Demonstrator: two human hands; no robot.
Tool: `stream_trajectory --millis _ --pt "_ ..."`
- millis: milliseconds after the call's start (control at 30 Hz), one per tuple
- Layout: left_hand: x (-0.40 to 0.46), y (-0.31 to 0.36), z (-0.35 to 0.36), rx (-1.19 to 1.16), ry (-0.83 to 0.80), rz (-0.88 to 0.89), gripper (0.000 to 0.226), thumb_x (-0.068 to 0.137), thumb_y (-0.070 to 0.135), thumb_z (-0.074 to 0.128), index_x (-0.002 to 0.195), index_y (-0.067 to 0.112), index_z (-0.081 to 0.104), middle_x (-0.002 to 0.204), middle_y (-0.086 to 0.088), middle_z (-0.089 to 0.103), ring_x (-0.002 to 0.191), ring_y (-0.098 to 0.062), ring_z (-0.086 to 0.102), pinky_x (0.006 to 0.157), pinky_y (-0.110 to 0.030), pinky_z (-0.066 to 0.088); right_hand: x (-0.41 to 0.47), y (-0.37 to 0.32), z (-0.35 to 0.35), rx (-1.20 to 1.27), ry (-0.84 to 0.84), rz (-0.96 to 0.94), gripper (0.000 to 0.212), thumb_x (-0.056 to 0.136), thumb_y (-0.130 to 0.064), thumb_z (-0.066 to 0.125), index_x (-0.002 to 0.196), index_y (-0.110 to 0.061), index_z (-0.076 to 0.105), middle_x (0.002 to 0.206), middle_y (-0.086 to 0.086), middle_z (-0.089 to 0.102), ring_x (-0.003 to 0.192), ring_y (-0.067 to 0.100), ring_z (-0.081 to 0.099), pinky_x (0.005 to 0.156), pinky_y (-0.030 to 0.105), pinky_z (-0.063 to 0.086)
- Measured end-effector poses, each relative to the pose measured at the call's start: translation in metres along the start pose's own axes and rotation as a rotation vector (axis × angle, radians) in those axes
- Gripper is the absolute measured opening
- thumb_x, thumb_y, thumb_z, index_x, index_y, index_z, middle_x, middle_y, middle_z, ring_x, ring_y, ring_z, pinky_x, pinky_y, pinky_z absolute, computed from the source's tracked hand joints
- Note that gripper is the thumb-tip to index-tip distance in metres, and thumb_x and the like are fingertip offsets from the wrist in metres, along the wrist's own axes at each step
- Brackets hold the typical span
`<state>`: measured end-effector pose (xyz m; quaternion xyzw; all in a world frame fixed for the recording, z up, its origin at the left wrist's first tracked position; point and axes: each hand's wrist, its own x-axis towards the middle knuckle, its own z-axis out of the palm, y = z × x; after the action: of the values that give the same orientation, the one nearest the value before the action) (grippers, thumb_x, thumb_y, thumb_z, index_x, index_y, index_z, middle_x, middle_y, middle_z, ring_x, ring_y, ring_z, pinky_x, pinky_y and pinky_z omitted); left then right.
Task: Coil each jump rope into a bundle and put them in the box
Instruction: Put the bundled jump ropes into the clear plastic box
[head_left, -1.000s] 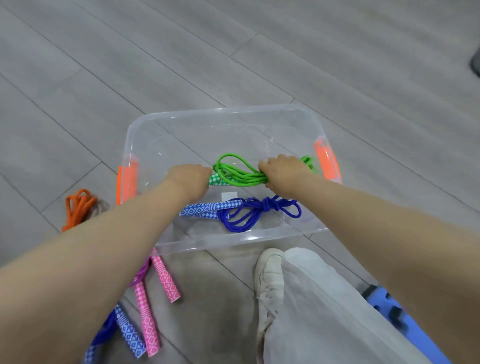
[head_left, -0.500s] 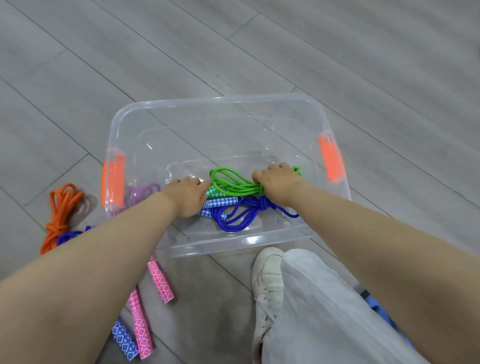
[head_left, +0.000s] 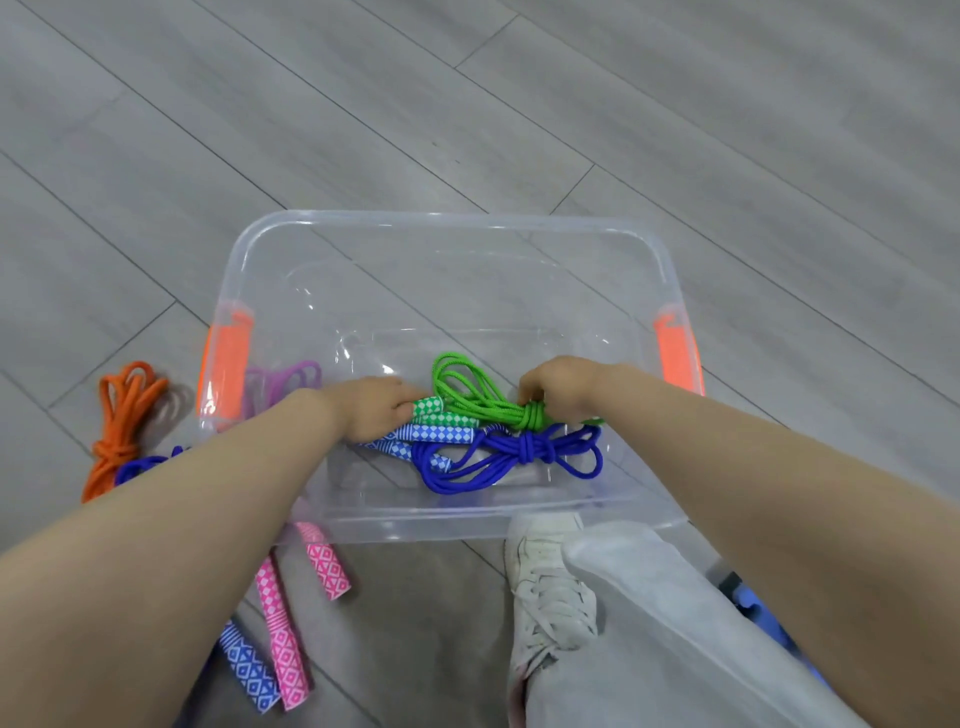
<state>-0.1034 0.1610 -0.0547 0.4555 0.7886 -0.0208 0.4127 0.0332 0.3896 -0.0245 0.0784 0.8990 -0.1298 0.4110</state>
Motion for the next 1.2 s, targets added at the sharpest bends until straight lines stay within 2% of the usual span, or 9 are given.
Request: stream_trajectory --millis 233,367,467,700,800,900,1033,1100,1200 --pt "-0.002 0.01 -0.003 0.104 0.026 -0.125 0.041 0.095 0.021 0.041 0.134 0.011 0.046 0.132 -0.014 0.046 0.124 -0.033 0.045 0.103 -0.04 0.037 -0.001 -0.002 0.008 -0.026 0.044 0.024 0.054 0.082 -0.009 0.05 0.132 -0.031 0.05 0.131 0.002 0.058 0.114 0.027 0.055 0.088 0.032 0.042" --pt "-0.023 0.017 -0.018 0.183 0.149 -0.19 0.045 0.095 0.029 0.042 0.138 0.014 0.041 0.136 -0.013 0.046 0.126 -0.032 0.044 0.102 -0.042 0.038 -0.011 -0.012 0.003 -0.06 0.23 0.005 0.046 0.089 -0.015 0.049 0.134 -0.02 0.047 0.129 0.009 0.057 0.117 0.03 0.051 0.089 0.035 0.037" --pt "-0.049 0.025 -0.031 0.139 0.367 -0.121 0.043 0.093 0.024 0.045 0.136 0.016 0.045 0.134 -0.011 0.051 0.123 -0.031 0.047 0.1 -0.039 0.038 -0.022 -0.028 -0.008 0.045 0.396 -0.042 0.04 0.088 -0.013 0.048 0.128 -0.019 0.054 0.125 0.006 0.061 0.116 0.028 0.054 0.096 0.037 0.042" --pt "-0.127 0.023 -0.048 -0.12 0.959 0.022 0.037 0.082 0.015 0.045 0.116 0.016 0.06 0.112 -0.001 0.064 0.109 -0.027 0.053 0.096 -0.041 0.04 -0.052 -0.101 -0.049 0.301 0.671 -0.237 0.035 0.083 -0.002 0.042 0.11 -0.017 0.059 0.102 -0.001 0.064 0.093 0.021 0.056 0.084 0.034 0.046" --pt "-0.164 0.003 -0.041 -0.188 1.142 -0.063 0.04 0.079 0.017 0.042 0.115 0.014 0.059 0.114 -0.004 0.061 0.109 -0.028 0.051 0.098 -0.041 0.038 -0.065 -0.144 -0.065 0.295 0.737 -0.376 0.034 0.079 0.0 0.04 0.105 -0.015 0.058 0.095 -0.002 0.062 0.088 0.022 0.055 0.08 0.036 0.047" --pt "-0.192 -0.024 -0.021 -0.335 1.255 -0.245 0.037 0.079 0.012 0.045 0.114 0.009 0.058 0.115 -0.009 0.058 0.11 -0.027 0.05 0.098 -0.036 0.036 -0.07 -0.191 -0.075 0.223 0.711 -0.454 0.032 0.081 -0.002 0.041 0.106 -0.016 0.055 0.098 0.001 0.062 0.089 0.024 0.055 0.076 0.035 0.046" --pt "-0.21 -0.06 0.025 -0.628 1.204 -0.57 0.026 0.084 0.012 0.057 0.109 0.008 0.059 0.112 -0.01 0.06 0.108 -0.03 0.054 0.094 -0.039 0.042 -0.07 -0.249 -0.071 0.043 0.572 -0.547 0.038 0.081 0.002 0.042 0.114 -0.015 0.053 0.098 0.002 0.057 0.087 0.025 0.051 0.072 0.035 0.042" --pt "-0.214 -0.072 0.054 -0.649 1.03 -0.677 0.028 0.083 0.016 0.059 0.11 0.007 0.058 0.115 -0.015 0.059 0.11 -0.035 0.053 0.094 -0.042 0.043 -0.068 -0.277 -0.064 -0.096 0.512 -0.575 0.04 0.083 0.002 0.044 0.119 -0.013 0.051 0.109 0.007 0.058 0.092 0.024 0.049 0.073 0.032 0.037" --pt "-0.219 -0.079 0.094 -0.643 0.761 -0.757 0.026 0.08 0.011 0.059 0.104 0.004 0.06 0.111 -0.023 0.061 0.105 -0.04 0.055 0.088 -0.044 0.044 -0.058 -0.316 -0.054 -0.491 0.607 -0.642 0.038 0.086 -0.006 0.047 0.123 -0.012 0.051 0.122 0.009 0.054 0.112 0.027 0.049 0.087 0.035 0.038"
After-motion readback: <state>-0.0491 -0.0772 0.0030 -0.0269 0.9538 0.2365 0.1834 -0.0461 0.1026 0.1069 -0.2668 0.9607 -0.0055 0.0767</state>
